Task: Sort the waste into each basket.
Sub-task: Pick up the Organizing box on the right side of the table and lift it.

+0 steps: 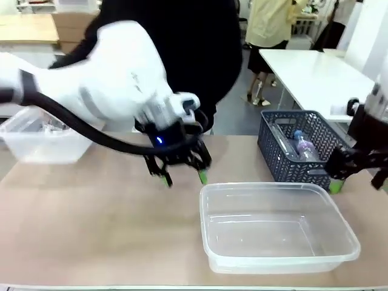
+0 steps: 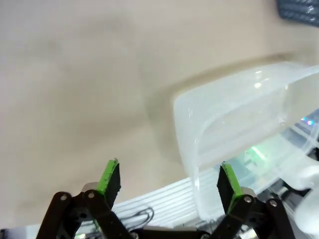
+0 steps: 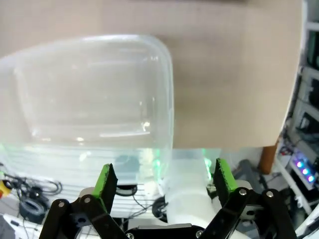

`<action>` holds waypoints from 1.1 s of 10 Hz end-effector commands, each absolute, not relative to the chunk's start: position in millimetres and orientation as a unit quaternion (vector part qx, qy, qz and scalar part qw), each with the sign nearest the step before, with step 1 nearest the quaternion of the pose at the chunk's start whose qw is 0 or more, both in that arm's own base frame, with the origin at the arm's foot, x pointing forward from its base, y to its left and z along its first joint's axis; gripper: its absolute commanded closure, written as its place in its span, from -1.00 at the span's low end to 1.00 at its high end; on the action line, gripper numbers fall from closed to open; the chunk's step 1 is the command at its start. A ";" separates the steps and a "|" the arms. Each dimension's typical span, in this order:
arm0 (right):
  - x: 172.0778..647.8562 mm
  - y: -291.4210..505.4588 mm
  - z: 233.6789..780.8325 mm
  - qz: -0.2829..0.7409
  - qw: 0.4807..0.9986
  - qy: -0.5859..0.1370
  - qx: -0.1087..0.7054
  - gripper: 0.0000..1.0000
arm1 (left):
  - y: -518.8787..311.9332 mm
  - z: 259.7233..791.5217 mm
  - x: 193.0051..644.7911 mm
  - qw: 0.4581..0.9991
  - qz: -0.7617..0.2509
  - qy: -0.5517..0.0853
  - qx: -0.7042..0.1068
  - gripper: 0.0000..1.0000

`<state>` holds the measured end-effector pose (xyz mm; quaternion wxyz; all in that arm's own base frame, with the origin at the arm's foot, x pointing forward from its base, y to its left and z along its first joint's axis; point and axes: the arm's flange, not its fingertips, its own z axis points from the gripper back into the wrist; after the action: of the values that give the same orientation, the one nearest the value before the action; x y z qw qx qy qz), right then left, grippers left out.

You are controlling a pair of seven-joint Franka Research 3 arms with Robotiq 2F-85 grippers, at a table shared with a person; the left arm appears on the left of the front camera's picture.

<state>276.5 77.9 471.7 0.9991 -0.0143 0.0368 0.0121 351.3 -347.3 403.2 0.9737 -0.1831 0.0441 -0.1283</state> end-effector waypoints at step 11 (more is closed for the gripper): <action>231.8 41.2 293.8 0.021 0.993 0.118 -0.022 -0.59 | -397.1 358.1 366.5 0.983 -0.112 0.056 -0.131 -1.00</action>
<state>337.5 70.8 354.3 0.9896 -0.0192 0.1425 0.0060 365.8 -393.3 355.8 0.9805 -0.1473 0.0534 -0.1186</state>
